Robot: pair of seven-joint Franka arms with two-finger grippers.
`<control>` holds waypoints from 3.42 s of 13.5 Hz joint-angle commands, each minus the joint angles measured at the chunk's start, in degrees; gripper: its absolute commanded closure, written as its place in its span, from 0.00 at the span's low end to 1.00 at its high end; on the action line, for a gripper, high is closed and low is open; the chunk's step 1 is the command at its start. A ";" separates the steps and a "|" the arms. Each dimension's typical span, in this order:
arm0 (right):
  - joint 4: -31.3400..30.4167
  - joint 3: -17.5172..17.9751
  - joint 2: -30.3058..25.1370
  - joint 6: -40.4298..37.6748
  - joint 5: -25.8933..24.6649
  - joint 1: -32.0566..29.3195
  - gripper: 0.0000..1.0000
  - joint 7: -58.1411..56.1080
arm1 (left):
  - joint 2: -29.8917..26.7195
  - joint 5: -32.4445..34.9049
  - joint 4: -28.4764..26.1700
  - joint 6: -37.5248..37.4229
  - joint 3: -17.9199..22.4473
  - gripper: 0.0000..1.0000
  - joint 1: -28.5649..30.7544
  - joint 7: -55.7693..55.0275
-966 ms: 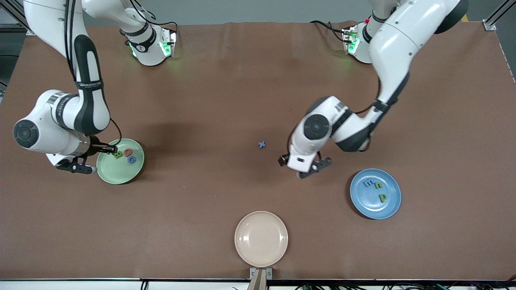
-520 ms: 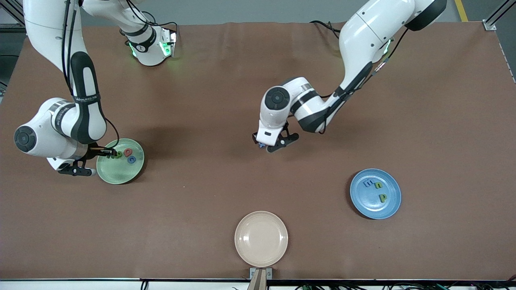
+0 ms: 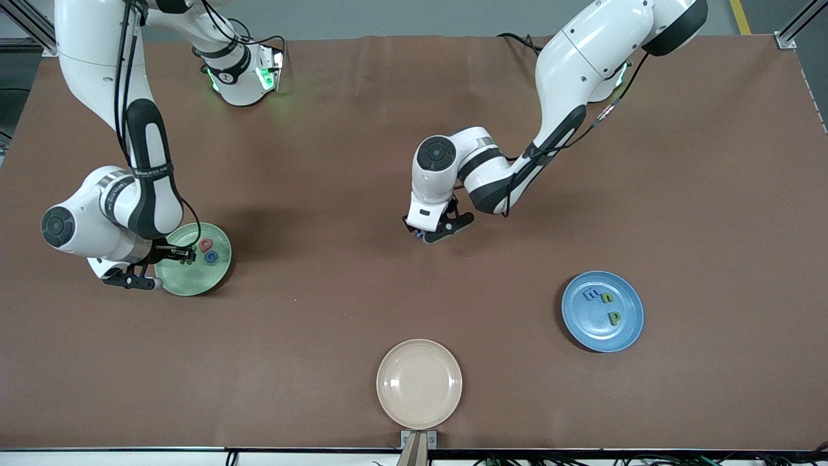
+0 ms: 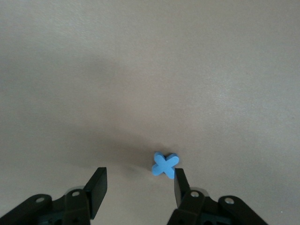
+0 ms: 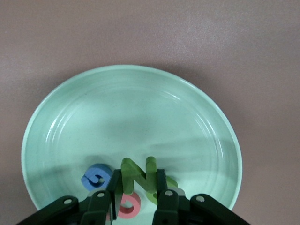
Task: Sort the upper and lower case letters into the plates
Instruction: 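Grasp the blue x with the left gripper while the right gripper withdraws, then place the blue x on the blue plate with the left gripper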
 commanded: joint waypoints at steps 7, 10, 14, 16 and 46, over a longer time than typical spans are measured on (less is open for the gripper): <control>-0.58 -0.51 -4.71 -6.04 3.08 2.84 0.03 -0.15 | 4.34 1.51 3.82 3.03 0.21 0.43 -1.76 -0.52; -1.19 -7.95 -12.35 -14.39 -2.86 9.84 0.02 4.84 | 4.52 2.83 3.92 3.03 0.91 0.47 -1.93 -0.61; 7.47 -21.59 -19.92 -33.52 -16.58 27.94 0.01 22.14 | 4.69 2.74 3.92 3.03 1.53 0.51 -1.94 -0.43; 17.21 -22.58 -20.29 -45.47 -17.75 30.00 0.01 24.81 | 4.69 2.66 3.92 3.03 1.62 0.57 -1.94 -0.52; 27.72 39.48 -32.50 -49.84 -26.80 -28.80 0.00 24.90 | -3.66 2.22 7.08 -5.23 0.48 1.00 32.94 46.31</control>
